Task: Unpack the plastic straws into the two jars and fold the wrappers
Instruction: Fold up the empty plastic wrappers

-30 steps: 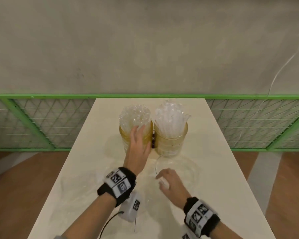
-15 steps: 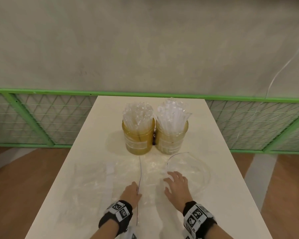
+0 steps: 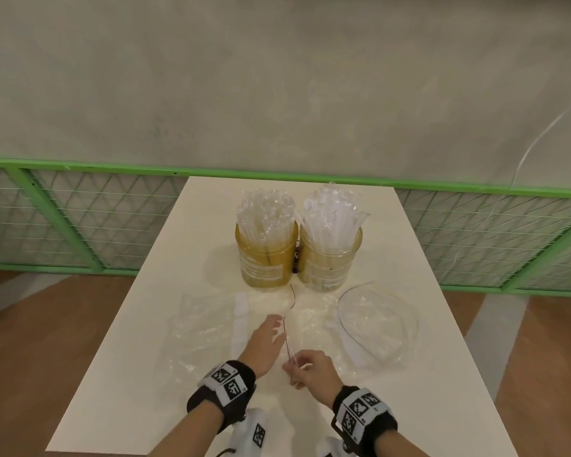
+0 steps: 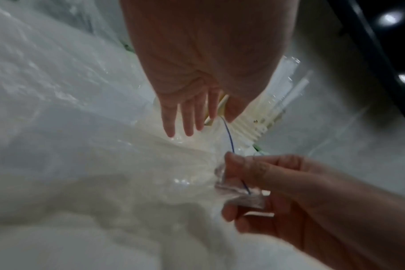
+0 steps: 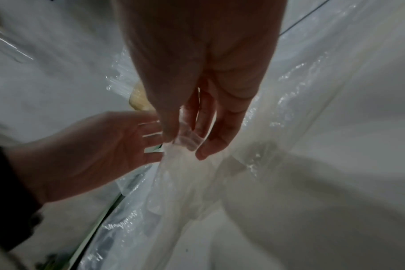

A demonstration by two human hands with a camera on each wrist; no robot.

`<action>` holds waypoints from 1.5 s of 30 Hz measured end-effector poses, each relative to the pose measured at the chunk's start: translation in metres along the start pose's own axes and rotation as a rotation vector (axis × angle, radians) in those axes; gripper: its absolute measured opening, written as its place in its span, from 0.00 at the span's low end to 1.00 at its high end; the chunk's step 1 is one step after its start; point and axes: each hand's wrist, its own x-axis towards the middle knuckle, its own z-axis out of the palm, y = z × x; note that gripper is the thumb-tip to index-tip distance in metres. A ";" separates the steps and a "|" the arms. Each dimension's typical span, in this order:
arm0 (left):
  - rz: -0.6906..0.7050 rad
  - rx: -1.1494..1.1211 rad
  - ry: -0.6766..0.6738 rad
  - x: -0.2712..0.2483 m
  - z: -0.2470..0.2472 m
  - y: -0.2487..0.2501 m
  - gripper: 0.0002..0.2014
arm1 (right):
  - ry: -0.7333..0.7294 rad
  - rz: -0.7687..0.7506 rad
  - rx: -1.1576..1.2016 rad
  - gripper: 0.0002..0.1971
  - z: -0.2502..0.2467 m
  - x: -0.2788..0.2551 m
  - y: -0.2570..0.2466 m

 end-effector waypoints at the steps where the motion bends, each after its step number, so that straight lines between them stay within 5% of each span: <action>1: 0.026 0.124 -0.072 -0.003 0.002 -0.005 0.22 | -0.018 0.019 0.000 0.07 0.000 -0.001 0.002; 4: -0.076 0.494 -0.318 -0.013 0.011 -0.028 0.48 | -0.049 0.067 -0.098 0.09 0.004 -0.006 0.013; 6: -0.071 0.656 -0.366 -0.013 0.013 -0.050 0.65 | 0.022 0.133 -0.095 0.14 0.006 -0.008 0.018; 11: -0.026 0.658 -0.360 -0.015 0.013 -0.075 0.60 | 0.075 0.232 -0.073 0.29 0.007 -0.011 0.022; 13: 0.002 0.490 -0.249 -0.016 0.009 -0.073 0.55 | 0.060 0.253 -0.107 0.25 0.008 -0.009 0.023; 16: 0.112 0.428 0.357 -0.015 -0.010 -0.078 0.31 | 0.090 0.156 -0.125 0.11 0.007 -0.006 0.015; 17: -0.013 0.493 0.512 -0.014 -0.023 -0.080 0.28 | 0.095 0.128 -0.105 0.10 0.005 -0.007 0.013; 19: -0.505 0.495 0.476 -0.015 -0.052 -0.083 0.33 | 0.073 0.124 -0.048 0.12 0.000 -0.010 0.009; 21: -0.773 0.322 0.461 -0.010 -0.071 -0.093 0.32 | 0.025 0.159 -0.015 0.12 -0.007 -0.011 0.013; 27: -0.722 0.024 0.524 0.011 -0.082 -0.115 0.27 | -0.038 0.299 0.231 0.13 -0.009 -0.010 0.018; 31: -0.555 -0.128 0.594 0.010 -0.080 -0.100 0.15 | 0.046 0.227 0.218 0.13 -0.005 -0.012 0.011; 36: -0.485 -0.353 0.806 0.009 -0.109 -0.084 0.19 | -0.039 0.072 0.183 0.17 -0.018 -0.023 0.008; 38: -0.432 -0.464 0.755 0.011 -0.118 -0.073 0.20 | -0.075 0.017 0.112 0.22 -0.017 -0.024 0.004; 41: -0.368 -0.638 0.623 0.009 -0.125 -0.065 0.20 | -0.042 0.000 0.077 0.03 -0.019 -0.018 -0.003; 45: -0.169 -0.571 0.523 -0.007 -0.131 -0.065 0.06 | 0.063 0.112 0.317 0.10 -0.029 -0.002 -0.015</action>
